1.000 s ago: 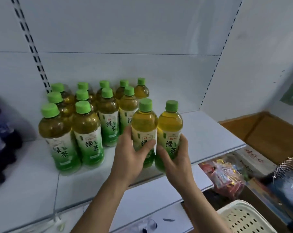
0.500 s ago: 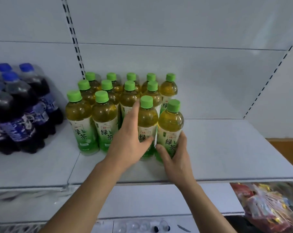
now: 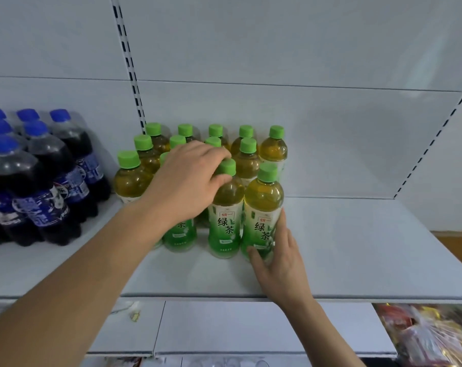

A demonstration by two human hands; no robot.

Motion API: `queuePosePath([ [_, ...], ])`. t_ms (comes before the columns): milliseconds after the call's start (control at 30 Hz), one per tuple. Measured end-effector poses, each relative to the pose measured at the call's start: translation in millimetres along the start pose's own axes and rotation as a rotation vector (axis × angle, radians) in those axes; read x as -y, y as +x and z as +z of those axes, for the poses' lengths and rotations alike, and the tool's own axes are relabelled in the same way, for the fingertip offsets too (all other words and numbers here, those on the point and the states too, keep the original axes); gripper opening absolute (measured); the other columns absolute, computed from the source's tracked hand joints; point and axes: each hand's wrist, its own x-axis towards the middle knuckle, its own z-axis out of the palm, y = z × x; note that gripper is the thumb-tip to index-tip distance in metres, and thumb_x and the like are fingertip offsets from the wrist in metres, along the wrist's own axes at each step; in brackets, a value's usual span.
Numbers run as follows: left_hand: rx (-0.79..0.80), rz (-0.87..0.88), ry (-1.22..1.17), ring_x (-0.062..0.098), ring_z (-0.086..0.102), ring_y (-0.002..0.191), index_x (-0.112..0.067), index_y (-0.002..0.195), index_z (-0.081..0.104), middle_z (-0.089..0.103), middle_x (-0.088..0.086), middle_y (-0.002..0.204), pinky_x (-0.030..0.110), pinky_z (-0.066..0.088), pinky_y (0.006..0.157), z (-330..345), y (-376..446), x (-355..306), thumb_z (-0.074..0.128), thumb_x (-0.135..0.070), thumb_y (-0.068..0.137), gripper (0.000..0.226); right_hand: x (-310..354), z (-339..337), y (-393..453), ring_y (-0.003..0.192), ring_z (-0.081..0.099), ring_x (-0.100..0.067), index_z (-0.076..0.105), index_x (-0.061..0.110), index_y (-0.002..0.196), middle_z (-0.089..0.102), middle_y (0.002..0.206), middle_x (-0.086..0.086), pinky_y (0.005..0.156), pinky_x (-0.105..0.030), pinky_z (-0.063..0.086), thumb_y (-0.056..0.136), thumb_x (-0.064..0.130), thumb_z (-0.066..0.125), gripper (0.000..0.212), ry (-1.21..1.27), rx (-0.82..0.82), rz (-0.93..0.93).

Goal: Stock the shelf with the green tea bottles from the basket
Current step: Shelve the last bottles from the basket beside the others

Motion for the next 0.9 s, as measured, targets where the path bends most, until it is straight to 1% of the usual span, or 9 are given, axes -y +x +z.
queuePosePath([
  [67,0.027,0.016,0.029,0.023,0.051,0.144,-0.021,0.157,0.053,0.062,-0.001,0.151,0.045,0.034,0.123,-3,4,9,0.061,-0.042,0.107,0.055,5,7,2,0.126,0.058,-0.025,0.005,0.030,0.175,0.060,0.142,0.001,0.103,-0.037,0.051,0.094,0.029,0.079,0.110,-0.010,-0.002,-0.012],
  [133,0.047,0.042,0.056,0.024,0.049,0.145,-0.020,0.161,0.047,0.061,0.000,0.152,0.046,0.034,0.125,-4,7,17,0.059,-0.041,0.108,0.058,8,15,4,0.129,0.061,-0.026,0.003,0.034,0.174,0.061,0.148,0.002,0.104,-0.044,0.055,0.094,0.030,0.080,0.111,0.000,-0.004,-0.004],
  [200,0.056,0.070,0.067,0.024,0.049,0.144,-0.019,0.161,0.048,0.061,0.001,0.150,0.045,0.034,0.124,-4,9,22,0.058,-0.040,0.108,0.058,10,19,5,0.128,0.065,-0.027,0.005,0.038,0.172,0.062,0.151,0.004,0.101,-0.049,0.058,0.093,0.032,0.082,0.111,-0.003,-0.012,0.016],
  [300,0.058,0.072,0.029,0.023,0.049,0.141,-0.019,0.159,0.051,0.062,0.001,0.147,0.041,0.036,0.121,-4,12,31,0.058,-0.040,0.108,0.056,15,22,7,0.129,0.066,-0.028,0.005,0.040,0.171,0.062,0.153,0.004,0.101,-0.048,0.058,0.094,0.032,0.081,0.109,-0.038,-0.016,0.033],
  [467,0.065,0.084,-0.017,0.023,0.049,0.139,-0.020,0.158,0.052,0.062,-0.001,0.144,0.042,0.041,0.118,-5,14,40,0.059,-0.042,0.107,0.055,18,26,10,0.129,0.065,-0.029,0.001,0.038,0.172,0.064,0.150,0.000,0.100,-0.043,0.056,0.097,0.035,0.077,0.107,-0.113,-0.022,0.036],
  [600,0.083,0.092,-0.013,0.022,0.046,0.143,-0.021,0.160,0.049,0.059,-0.002,0.148,0.043,0.040,0.120,-5,14,40,0.056,-0.042,0.109,0.056,13,28,15,0.127,0.066,-0.032,0.003,0.028,0.174,0.064,0.152,-0.004,0.095,-0.042,0.056,0.099,0.037,0.075,0.105,-0.168,-0.029,0.000],
  [767,0.075,0.100,-0.001,0.023,0.049,0.142,-0.020,0.160,0.049,0.059,-0.001,0.149,0.044,0.042,0.118,-6,14,38,0.056,-0.042,0.109,0.056,12,31,16,0.132,0.063,-0.032,0.002,0.026,0.174,0.060,0.155,-0.005,0.100,-0.044,0.056,0.099,0.036,0.076,0.107,-0.182,-0.026,0.002],
  [900,0.075,0.108,0.014,0.022,0.050,0.143,-0.021,0.160,0.047,0.058,-0.001,0.151,0.045,0.042,0.119,-6,14,37,0.055,-0.042,0.109,0.056,13,31,16,0.136,0.061,-0.031,-0.002,0.028,0.174,0.057,0.159,-0.004,0.103,-0.045,0.057,0.099,0.041,0.074,0.108,-0.198,-0.016,0.020],
])
